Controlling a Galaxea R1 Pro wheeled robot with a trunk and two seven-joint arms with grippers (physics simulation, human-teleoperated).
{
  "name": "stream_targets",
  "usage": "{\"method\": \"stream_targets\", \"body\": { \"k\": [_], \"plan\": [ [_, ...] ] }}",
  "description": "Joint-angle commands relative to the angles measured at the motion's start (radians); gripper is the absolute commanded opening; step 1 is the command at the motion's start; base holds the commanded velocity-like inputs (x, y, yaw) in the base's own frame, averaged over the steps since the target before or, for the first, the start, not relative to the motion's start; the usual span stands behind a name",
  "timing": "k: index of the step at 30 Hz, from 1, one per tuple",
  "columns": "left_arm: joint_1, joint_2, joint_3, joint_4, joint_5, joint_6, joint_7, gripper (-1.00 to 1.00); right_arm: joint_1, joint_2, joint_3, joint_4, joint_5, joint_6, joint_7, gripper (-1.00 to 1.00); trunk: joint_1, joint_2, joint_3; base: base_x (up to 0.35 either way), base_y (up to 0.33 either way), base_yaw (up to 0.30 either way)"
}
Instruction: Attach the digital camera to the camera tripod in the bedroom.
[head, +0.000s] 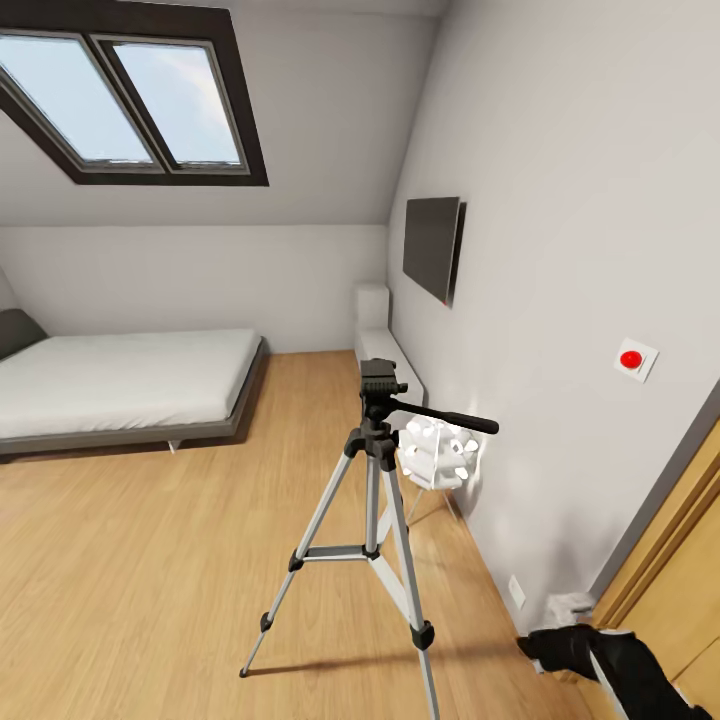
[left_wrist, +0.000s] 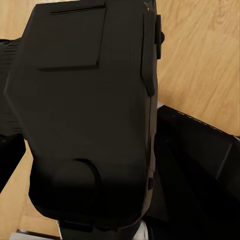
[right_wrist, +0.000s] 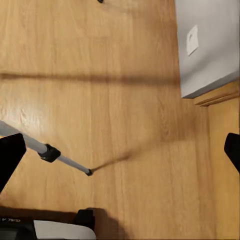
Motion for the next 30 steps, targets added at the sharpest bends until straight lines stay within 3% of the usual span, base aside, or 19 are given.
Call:
{"method": "stream_targets", "body": {
  "k": [1, 2, 8, 10, 14, 16, 18, 19, 24, 30],
  "plan": [
    [-0.001, 0.0, -0.008, 0.0, 0.009, 0.0, -0.002, -1.0, 0.0, 0.004, 0.0, -0.086, -0.006, 0.047, 0.021, 1.0, 0.0, -0.002, -0.002, 0.0, 0.0, 0.0],
    [-0.001, -0.001, -0.008, 0.0, 0.01, 0.0, -0.002, -1.0, 0.0, 0.007, 0.002, -0.165, -0.024, 0.092, 0.04, 1.0, 0.0, -0.002, -0.002, 0.0, 0.0, 0.0],
    [-0.001, -0.002, -0.008, 0.0, 0.012, -0.001, -0.002, -1.0, 0.002, 0.01, 0.006, -0.372, -0.062, 0.253, 0.136, 1.0, 0.0, -0.002, -0.002, 0.0, 0.0, 0.0],
    [-0.001, -0.002, -0.007, 0.0, 0.012, -0.001, -0.002, -1.0, -0.006, 0.01, 0.008, -0.423, -0.068, 0.327, 0.214, 1.0, 0.0, -0.002, -0.002, 0.0, 0.0, 0.0],
    [-0.001, -0.003, -0.007, 0.0, 0.012, -0.001, -0.002, -1.0, -0.017, 0.012, 0.015, -0.477, -0.067, 0.379, 0.362, 1.0, 0.0, -0.002, -0.002, 0.0, 0.0, 0.0],
    [-0.001, -0.003, -0.007, 0.0, 0.012, -0.001, -0.002, -1.0, -0.018, 0.013, 0.035, -0.497, -0.063, 0.388, 0.423, 1.0, 0.0, -0.002, -0.002, 0.0, 0.0, 0.0],
    [-0.001, -0.003, -0.007, 0.0, 0.013, -0.001, -0.002, -1.0, -0.02, 0.014, 0.097, -0.508, -0.058, 0.393, 0.466, 1.0, 0.0, -0.002, -0.002, 0.0, 0.0, 0.0],
    [-0.001, -0.003, -0.007, 0.0, 0.013, -0.001, -0.002, -1.0, -0.02, 0.017, 0.144, -0.511, -0.055, 0.395, 0.479, 1.0, 0.0, -0.002, -0.002, 0.0, 0.0, 0.0],
    [-0.001, -0.003, -0.007, 0.0, 0.013, -0.001, -0.002, -1.0, -0.02, 0.023, 0.212, -0.512, -0.053, 0.396, 0.488, 1.0, 0.0, -0.002, -0.002, 0.0, 0.0, 0.0],
    [-0.001, -0.003, -0.007, 0.0, 0.013, -0.001, -0.002, -1.0, -0.02, 0.026, 0.219, -0.51, -0.052, 0.395, 0.486, 1.0, 0.0, -0.002, -0.002, 0.0, 0.0, 0.0]
  ]
}}
